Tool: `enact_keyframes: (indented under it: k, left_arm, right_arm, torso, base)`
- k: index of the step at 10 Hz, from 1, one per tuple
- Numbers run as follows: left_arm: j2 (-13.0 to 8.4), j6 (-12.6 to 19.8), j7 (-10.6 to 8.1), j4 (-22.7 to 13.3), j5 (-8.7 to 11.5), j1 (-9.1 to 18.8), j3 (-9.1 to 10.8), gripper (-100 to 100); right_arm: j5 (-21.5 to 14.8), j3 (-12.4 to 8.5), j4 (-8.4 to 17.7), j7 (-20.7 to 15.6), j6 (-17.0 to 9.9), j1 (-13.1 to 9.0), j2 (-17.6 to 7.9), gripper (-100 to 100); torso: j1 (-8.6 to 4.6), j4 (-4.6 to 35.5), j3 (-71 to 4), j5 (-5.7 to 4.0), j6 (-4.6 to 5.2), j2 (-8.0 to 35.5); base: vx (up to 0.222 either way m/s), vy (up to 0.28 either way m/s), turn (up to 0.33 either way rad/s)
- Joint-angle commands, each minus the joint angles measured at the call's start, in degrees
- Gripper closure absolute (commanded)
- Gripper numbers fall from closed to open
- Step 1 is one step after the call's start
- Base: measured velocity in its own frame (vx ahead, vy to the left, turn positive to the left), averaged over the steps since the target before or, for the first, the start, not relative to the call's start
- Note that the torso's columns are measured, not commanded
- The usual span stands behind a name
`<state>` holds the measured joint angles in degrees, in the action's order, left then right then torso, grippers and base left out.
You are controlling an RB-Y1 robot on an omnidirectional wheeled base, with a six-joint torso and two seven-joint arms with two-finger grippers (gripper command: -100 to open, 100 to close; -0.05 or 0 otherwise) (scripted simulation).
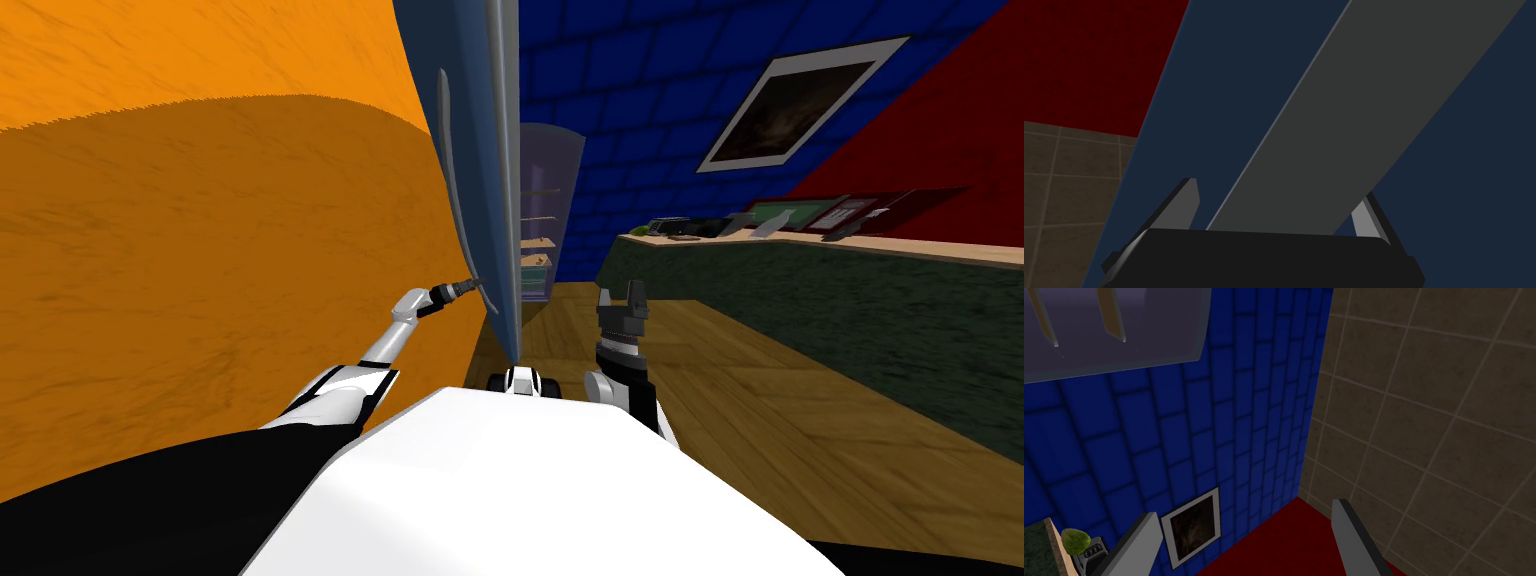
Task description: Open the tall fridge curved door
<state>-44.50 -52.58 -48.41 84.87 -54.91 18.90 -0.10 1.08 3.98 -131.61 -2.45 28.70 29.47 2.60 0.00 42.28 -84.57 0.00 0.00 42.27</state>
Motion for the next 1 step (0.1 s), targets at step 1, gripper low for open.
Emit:
enact_keyframes:
  k: [1]
  left_arm:
    - [0.0, 0.0, 0.0, 0.0, 0.0, 0.0, 0.0, 0]
  right_arm:
    - [0.0, 0.0, 0.0, 0.0, 0.0, 0.0, 0.0, 0]
  torso:
    - [0.0, 0.0, 0.0, 0.0, 0.0, 0.0]
  base:
    - [0.0, 0.0, 0.0]
